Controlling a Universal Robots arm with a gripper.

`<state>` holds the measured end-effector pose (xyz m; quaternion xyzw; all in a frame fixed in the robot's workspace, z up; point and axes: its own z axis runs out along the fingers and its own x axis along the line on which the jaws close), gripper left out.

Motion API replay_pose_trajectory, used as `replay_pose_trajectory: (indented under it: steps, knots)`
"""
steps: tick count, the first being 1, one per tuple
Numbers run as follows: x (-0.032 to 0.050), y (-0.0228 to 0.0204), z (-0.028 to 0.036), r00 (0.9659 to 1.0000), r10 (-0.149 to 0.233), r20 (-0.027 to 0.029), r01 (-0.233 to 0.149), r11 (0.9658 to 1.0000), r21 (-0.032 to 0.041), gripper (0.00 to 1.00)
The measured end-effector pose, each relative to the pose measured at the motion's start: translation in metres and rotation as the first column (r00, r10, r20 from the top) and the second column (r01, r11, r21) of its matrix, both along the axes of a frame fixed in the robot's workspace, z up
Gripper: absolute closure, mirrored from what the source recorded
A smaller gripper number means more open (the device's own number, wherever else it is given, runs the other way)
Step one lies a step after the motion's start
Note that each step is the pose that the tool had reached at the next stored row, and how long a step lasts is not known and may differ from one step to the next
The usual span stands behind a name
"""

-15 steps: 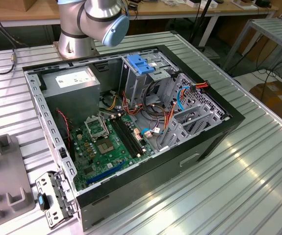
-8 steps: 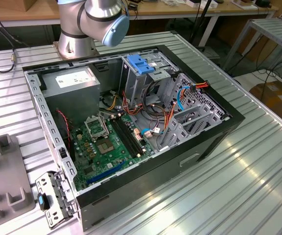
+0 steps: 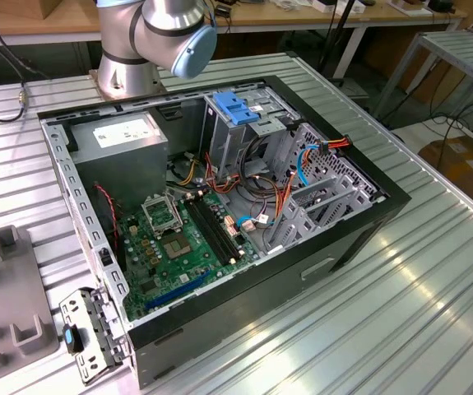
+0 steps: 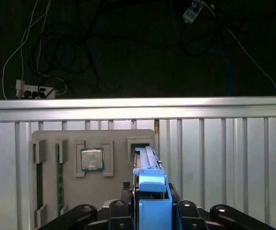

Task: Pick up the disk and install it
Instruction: 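Pick up the disk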

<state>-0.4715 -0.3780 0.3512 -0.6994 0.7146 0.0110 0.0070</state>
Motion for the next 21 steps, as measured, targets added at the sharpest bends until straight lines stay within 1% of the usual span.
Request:
replay_pose_trajectory:
  steps: [4,7,10,17,21]
  knots:
    - [0.0000,0.0000,0.0005,1.0000,0.000,0.0000,0.000,1.0000,0.0000,0.63]
    - [0.0000,0.0000,0.0021,1.0000,0.000,-0.0002,0.000,1.0000,0.0001,0.63]
    - [0.0000,0.0000,0.0061,1.0000,0.000,-0.0001,0.000,1.0000,0.0002,0.63]
    - [0.0000,0.0000,0.0123,1.0000,0.000,-0.0001,0.000,1.0000,0.0002,0.63]
    - [0.0000,0.0000,0.0179,1.0000,0.000,0.0000,0.000,1.0000,0.0002,0.63]
